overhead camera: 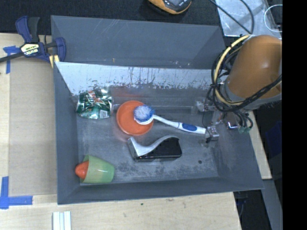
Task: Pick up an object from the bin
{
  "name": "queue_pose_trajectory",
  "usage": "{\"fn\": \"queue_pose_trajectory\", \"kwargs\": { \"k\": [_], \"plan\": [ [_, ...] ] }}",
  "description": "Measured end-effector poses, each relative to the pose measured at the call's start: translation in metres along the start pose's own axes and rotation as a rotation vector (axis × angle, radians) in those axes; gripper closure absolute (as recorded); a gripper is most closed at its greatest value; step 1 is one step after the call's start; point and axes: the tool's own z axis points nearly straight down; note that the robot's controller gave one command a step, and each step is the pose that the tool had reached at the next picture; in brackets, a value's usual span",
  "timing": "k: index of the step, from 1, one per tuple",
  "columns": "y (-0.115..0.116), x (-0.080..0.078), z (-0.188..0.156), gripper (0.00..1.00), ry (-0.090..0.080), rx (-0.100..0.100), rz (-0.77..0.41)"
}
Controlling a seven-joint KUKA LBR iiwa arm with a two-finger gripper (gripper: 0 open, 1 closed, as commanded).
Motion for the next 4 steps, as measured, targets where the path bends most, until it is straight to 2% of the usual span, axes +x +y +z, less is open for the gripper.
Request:
{"fn": "queue_pose_trajectory", "kwargs": {
  "k": [1, 2, 3, 4],
  "plan": [
    [0.048, 0.032, 0.089, 0.0, -0.001, -0.002, -0.114],
    [-0.032, -0.035, 0.109, 0.0, -0.011, 0.003, 0.021],
    [0.077, 0.014, 0.119, 0.0, -0.003, 0.003, -0.049],
    [0.061, 0.008, 0.122, 0.0, -0.012, 0.002, -0.113]
  ]
}}
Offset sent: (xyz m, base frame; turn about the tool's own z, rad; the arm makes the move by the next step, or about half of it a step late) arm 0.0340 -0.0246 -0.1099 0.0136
